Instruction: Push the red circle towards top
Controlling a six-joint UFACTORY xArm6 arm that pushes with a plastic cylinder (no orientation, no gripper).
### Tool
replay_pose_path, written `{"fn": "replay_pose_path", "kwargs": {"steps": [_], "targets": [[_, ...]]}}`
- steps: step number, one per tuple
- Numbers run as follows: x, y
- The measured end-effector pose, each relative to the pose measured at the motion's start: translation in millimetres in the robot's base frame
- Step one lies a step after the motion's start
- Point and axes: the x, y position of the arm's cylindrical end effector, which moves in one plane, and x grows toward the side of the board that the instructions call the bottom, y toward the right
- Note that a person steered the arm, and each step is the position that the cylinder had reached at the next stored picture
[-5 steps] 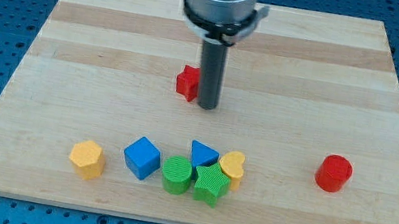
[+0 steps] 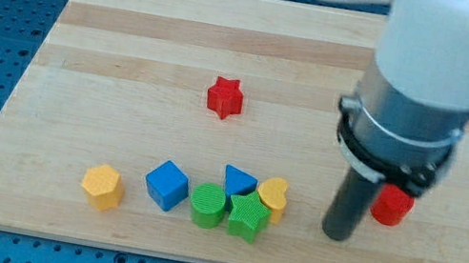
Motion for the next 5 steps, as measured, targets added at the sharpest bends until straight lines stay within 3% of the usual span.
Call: {"fn": "replay_pose_path", "kwargs": {"steps": [1, 5], "targets": [[-5.6, 39.0], [-36.5, 83.0]]}}
